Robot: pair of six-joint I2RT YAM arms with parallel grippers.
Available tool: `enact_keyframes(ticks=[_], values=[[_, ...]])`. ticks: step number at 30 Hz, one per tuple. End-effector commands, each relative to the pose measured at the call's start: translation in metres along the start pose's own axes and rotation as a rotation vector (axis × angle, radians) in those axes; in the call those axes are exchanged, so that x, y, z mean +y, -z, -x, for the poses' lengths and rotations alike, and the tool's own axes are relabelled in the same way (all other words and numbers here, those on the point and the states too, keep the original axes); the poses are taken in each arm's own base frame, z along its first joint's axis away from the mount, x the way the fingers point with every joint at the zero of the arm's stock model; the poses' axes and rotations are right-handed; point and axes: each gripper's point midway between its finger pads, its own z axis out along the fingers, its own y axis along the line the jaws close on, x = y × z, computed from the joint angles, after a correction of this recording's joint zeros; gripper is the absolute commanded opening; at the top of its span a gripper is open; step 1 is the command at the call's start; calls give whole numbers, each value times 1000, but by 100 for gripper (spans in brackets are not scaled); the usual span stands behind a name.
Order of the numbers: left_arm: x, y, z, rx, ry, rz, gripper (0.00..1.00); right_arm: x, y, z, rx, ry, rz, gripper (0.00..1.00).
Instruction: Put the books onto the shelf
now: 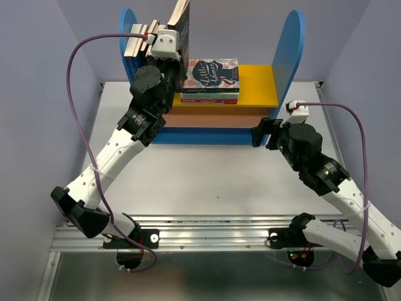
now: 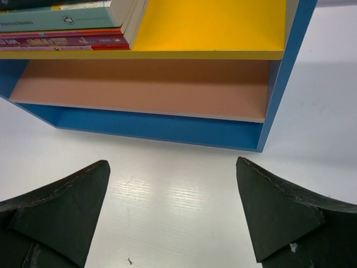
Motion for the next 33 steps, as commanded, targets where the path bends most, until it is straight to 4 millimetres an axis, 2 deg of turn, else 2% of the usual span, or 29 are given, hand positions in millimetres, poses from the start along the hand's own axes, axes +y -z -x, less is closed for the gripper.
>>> enact_keyframes(ticks=[1,8,14,22,31,33], values=[[42,18,114,-346,119,150,0,6,-3,-4,18,4,23,100],[73,18,88,-340,51,330,0,8,-5,-10,38,4,31,100],[69,7,43,-289,5,331,0,12,-10,-20,72,7,45,100],[77,10,-5,-238,-1,390,0,17,-14,-30,106,8,66,100],[84,12,-37,-193,63,455,0,19,-19,-40,135,19,70,100],[84,14,-40,-193,86,458,8,19,-21,-44,147,23,69,100]])
